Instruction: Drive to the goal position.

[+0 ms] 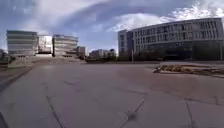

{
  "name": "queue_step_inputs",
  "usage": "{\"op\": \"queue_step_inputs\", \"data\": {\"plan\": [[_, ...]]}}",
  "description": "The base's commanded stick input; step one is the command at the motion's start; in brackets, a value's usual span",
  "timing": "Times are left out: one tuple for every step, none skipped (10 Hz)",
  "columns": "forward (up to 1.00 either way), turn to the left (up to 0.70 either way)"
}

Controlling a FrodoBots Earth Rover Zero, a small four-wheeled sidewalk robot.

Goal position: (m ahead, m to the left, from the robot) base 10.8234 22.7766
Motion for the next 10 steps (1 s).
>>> {"op": "queue_step_inputs", "data": {"plan": [[0.70, 0.00], [0.70, 0.00], [0.70, 0.00], [0.70, 0.00], [0.70, 0.00], [0.70, 0.00], [0.70, 0.00], [0.70, 0.00], [0.70, 0.00], [0.70, 0.00]]}}
